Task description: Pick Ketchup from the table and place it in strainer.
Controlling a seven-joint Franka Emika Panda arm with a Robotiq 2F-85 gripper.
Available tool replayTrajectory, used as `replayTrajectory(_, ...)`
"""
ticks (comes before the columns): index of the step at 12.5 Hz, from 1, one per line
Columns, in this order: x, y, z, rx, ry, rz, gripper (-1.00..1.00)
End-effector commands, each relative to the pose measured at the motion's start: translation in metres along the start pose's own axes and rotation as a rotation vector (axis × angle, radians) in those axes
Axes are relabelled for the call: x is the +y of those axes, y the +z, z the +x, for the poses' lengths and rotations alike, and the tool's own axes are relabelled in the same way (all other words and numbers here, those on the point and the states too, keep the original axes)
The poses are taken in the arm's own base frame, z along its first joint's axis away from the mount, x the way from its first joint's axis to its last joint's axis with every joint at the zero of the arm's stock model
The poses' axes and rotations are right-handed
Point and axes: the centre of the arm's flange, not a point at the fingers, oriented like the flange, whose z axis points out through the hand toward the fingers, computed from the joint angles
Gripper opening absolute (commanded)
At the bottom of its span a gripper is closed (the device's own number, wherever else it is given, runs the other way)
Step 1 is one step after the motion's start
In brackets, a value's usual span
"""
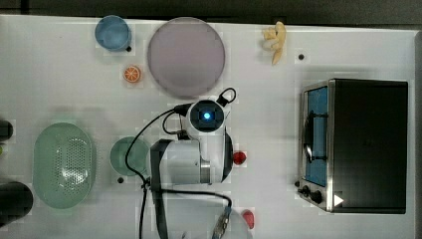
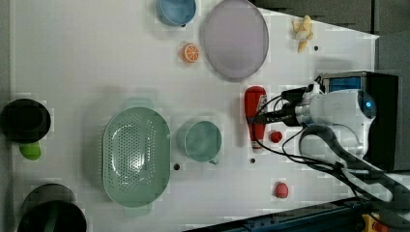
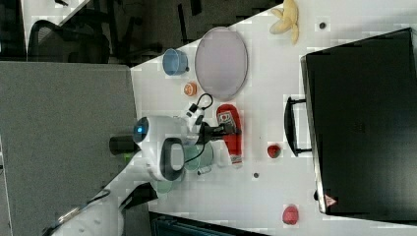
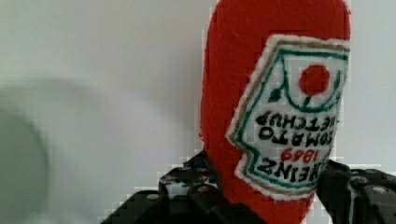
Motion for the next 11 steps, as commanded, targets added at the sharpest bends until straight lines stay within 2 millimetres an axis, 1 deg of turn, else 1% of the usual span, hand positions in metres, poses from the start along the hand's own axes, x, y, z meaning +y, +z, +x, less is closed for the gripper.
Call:
replayTrajectory(1,-0.018,-0.115,0.012,0.127,0.001,-0.045,0.23)
replayTrajectory(3,-0.038,-0.167,0.006,0.141,-0.023,-0.066,0.23)
replayTrajectory(4,-0.047,-0.189,0.0,0.138,-0.012,-0.075,0.23)
replayTrajectory(5,-0.058,-0.21,-0.007,0.126,0.008,-0.083,0.23)
replayTrajectory(6,-0.072,-0.225,-0.014,0.108,0.035,-0.091,0.23)
replayTrajectory(7,-0.089,-0.236,-0.021,0.09,0.066,-0.098,0.23)
replayTrajectory(8,-0.11,-0.242,-0.026,0.078,0.092,-0.106,0.23)
replayTrajectory(10,-0.158,-0.245,-0.03,0.087,0.13,-0.109,0.23)
replayTrajectory(11,-0.182,-0.242,-0.033,0.086,0.161,-0.097,0.23)
